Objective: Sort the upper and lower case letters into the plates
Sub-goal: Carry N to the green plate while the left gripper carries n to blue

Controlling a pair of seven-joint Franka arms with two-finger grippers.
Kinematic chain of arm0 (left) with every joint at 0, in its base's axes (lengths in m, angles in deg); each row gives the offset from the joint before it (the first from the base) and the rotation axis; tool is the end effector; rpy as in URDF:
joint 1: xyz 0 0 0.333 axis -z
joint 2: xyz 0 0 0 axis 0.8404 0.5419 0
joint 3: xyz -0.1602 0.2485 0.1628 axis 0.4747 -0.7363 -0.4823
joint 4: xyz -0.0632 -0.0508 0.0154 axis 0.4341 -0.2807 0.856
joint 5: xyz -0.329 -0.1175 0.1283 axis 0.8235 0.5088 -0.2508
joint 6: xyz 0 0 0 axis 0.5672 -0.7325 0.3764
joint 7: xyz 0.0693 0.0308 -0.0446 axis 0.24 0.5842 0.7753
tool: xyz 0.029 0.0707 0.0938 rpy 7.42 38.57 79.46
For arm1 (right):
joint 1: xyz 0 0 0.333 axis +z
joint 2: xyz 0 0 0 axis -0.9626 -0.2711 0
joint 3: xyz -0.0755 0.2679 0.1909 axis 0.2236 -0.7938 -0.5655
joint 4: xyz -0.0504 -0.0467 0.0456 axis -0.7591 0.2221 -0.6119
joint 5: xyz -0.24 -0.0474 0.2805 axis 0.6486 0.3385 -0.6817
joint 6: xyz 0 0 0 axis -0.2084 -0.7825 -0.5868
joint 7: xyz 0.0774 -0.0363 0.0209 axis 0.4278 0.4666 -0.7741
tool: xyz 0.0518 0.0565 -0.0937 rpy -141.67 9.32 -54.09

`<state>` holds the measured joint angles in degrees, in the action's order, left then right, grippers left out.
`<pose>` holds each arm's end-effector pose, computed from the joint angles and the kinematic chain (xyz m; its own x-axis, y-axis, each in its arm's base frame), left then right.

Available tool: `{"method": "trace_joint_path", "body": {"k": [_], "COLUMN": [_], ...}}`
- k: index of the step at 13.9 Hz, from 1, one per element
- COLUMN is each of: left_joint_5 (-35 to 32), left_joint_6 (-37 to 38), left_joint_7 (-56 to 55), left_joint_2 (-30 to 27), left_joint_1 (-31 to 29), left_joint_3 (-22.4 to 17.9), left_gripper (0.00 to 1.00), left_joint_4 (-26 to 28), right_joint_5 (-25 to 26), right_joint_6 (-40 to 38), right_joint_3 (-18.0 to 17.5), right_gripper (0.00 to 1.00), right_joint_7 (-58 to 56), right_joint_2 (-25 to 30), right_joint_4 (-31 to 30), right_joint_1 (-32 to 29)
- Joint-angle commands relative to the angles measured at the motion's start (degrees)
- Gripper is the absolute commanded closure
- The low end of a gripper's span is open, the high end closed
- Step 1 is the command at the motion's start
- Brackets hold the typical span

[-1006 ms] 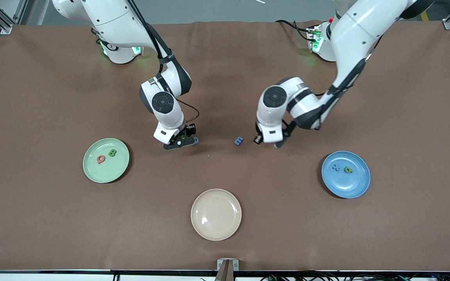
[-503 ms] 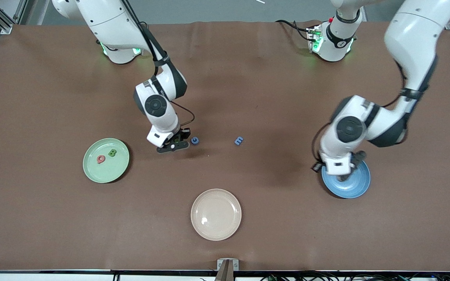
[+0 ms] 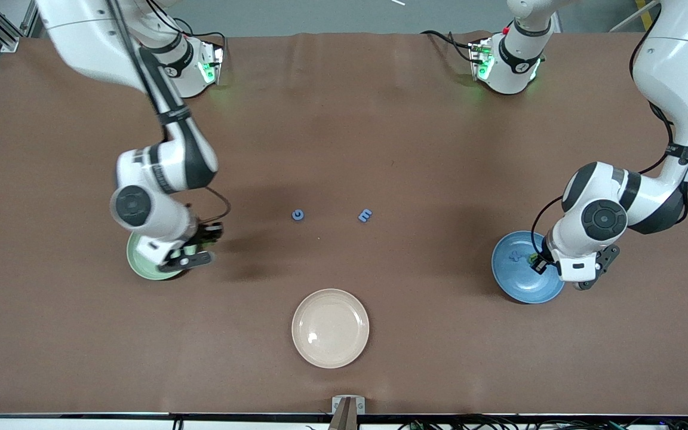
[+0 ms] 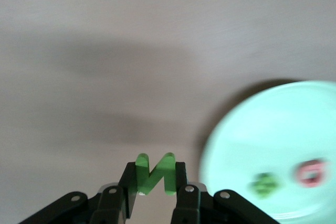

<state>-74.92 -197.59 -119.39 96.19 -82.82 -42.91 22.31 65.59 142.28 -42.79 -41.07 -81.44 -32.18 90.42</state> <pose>0.6295 -0.0406 0.2573 0.6993 0.7091 0.0899 0.7135 -0.6851 -0.1465 0.6054 0.1252 0.2853 0.9692 0.2229 -0.1044 0.2216 -0.9748 -0.0243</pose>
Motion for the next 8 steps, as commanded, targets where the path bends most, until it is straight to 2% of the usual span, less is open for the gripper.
{"method": "trace_joint_path", "body": {"k": [1,4,8], "left_joint_5": [-0.84,-0.48,-0.65], "left_joint_6": [0.53,0.62,0.62], "left_joint_7": [-1.71,-6.08,-14.08], "left_joint_2": [-0.92,-0.58,1.70], "left_joint_1": [1.19,2.60,12.34], "left_joint_3": [1.66,7.97,8.52], "left_gripper": [0.01,0.01,0.06], "left_joint_4": [0.08,-0.09,-2.72], "right_joint_5": [-0.16,-0.24,-1.65], "right_joint_6": [0.23,1.64,3.22], "right_joint_3": [-1.33,-1.51,-1.59], "right_gripper": [1.00,0.99,0.98], "right_joint_7": [-8.76,-9.58,-9.50], "right_joint_2": [-0.57,-3.29,-7.24], "right_joint_4": [-0.31,-0.49,-0.84], "right_joint_1": [-7.43,-9.99,-9.21]}}
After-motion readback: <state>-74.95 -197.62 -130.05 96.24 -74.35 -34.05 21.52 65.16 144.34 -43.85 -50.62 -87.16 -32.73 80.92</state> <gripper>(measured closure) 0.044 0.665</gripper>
